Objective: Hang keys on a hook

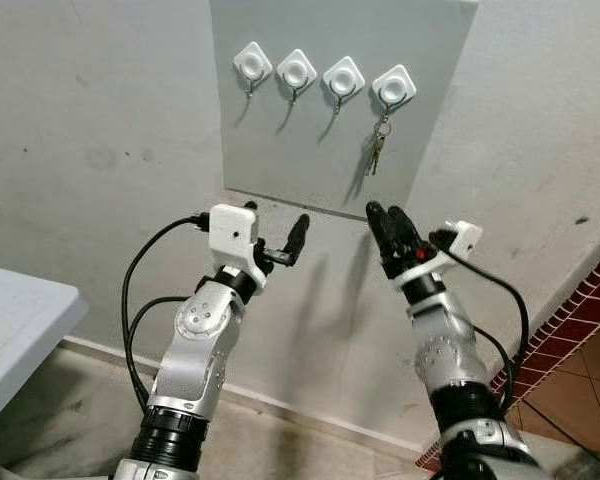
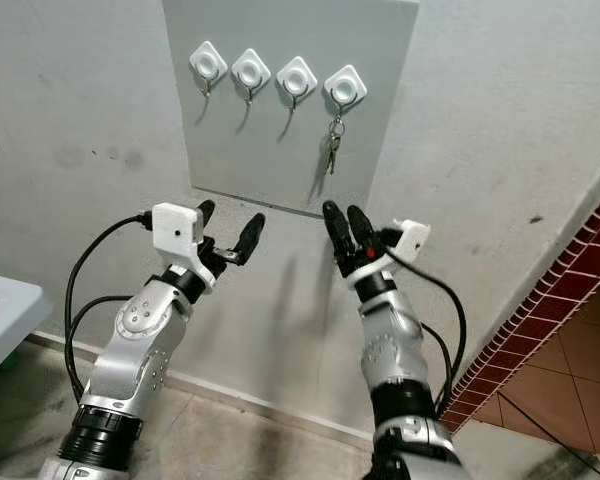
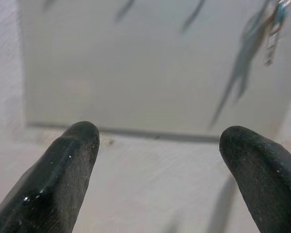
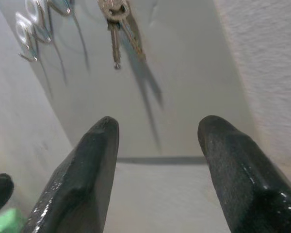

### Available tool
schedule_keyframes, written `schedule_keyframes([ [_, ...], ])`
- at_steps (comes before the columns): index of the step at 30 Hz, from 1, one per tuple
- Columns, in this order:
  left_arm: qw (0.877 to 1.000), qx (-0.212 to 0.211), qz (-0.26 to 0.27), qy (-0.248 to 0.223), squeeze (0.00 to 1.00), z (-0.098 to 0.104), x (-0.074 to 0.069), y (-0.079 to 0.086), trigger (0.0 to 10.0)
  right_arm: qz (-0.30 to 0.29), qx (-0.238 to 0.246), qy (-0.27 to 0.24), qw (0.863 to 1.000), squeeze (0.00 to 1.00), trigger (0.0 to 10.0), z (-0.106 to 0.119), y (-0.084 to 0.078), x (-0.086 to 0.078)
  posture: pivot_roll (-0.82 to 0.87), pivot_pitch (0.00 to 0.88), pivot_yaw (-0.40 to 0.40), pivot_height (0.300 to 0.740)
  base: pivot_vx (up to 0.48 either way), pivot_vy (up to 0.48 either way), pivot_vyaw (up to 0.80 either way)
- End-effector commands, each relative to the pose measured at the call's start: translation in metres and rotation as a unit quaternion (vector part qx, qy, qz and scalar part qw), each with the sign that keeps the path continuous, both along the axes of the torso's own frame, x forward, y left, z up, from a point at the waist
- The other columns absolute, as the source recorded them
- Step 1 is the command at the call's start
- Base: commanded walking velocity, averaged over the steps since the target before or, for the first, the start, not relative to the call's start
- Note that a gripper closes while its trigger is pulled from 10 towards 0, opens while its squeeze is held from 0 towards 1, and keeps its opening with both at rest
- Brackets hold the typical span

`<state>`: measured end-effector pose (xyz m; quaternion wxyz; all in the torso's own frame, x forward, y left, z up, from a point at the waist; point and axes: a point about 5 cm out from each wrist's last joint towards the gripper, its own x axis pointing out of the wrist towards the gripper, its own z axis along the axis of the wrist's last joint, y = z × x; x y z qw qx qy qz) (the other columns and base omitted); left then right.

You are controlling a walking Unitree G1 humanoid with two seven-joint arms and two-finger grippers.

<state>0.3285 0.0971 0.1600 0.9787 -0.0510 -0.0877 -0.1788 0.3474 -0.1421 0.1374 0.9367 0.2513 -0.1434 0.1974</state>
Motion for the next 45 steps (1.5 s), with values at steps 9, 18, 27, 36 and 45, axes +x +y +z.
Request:
schedule_keyframes([
  [9, 0.989, -0.036, 0.087, 0.113, 0.00, -0.071, -0.007, 0.034, 10.0, -0.075, -0.077, 0.068, 0.992, 0.00, 10.0, -0.052, -0.029, -0.035, -0.01, 0.000, -0.033, 0.740, 0.000, 0.000, 0.00],
  [18, 0.978, 0.048, 0.095, 0.181, 0.00, -0.125, -0.024, 0.043, 10.0, -0.116, -0.147, 0.155, 0.970, 0.00, 10.0, -0.098, -0.042, -0.060, -0.02, 0.000, -0.024, 0.740, 0.000, 0.000, 0.00],
  [27, 0.942, 0.067, 0.043, 0.325, 0.00, -0.186, -0.067, 0.043, 10.0, -0.111, -0.242, 0.342, 0.901, 0.00, 10.0, -0.167, -0.054, -0.107, -0.03, 0.000, -0.007, 0.740, 0.000, 0.000, 0.00],
  [36, 0.909, 0.089, 0.051, 0.404, 0.00, -0.216, -0.102, 0.051, 10.0, -0.125, -0.273, 0.460, 0.835, 0.00, 10.0, -0.202, -0.066, -0.149, -0.05, 0.000, 0.000, 0.740, 0.000, 0.000, 0.00],
  [45, 0.868, 0.113, 0.112, 0.471, 0.00, -0.239, -0.141, 0.077, 10.0, -0.138, -0.284, 0.553, 0.771, 0.00, 10.0, -0.226, -0.078, -0.197, -0.04, 0.000, -0.019, 0.740, 0.000, 0.000, 0.00],
])
